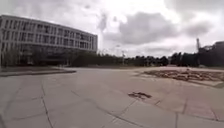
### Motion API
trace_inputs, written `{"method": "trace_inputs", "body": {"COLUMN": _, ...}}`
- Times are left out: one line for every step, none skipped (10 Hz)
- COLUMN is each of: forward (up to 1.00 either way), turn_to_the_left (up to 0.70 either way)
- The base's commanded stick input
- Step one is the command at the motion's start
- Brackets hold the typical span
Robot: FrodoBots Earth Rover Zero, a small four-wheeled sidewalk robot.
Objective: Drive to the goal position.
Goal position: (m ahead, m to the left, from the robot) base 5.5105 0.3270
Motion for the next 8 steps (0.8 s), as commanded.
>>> {"method": "trace_inputs", "body": {"forward": 0.7, "turn_to_the_left": 0.0}}
{"method": "trace_inputs", "body": {"forward": 0.7, "turn_to_the_left": 0.0}}
{"method": "trace_inputs", "body": {"forward": 0.7, "turn_to_the_left": 0.0}}
{"method": "trace_inputs", "body": {"forward": 0.7, "turn_to_the_left": 0.0}}
{"method": "trace_inputs", "body": {"forward": 0.7, "turn_to_the_left": 0.0}}
{"method": "trace_inputs", "body": {"forward": 0.7, "turn_to_the_left": 0.0}}
{"method": "trace_inputs", "body": {"forward": 0.7, "turn_to_the_left": 0.0}}
{"method": "trace_inputs", "body": {"forward": 0.7, "turn_to_the_left": 0.0}}
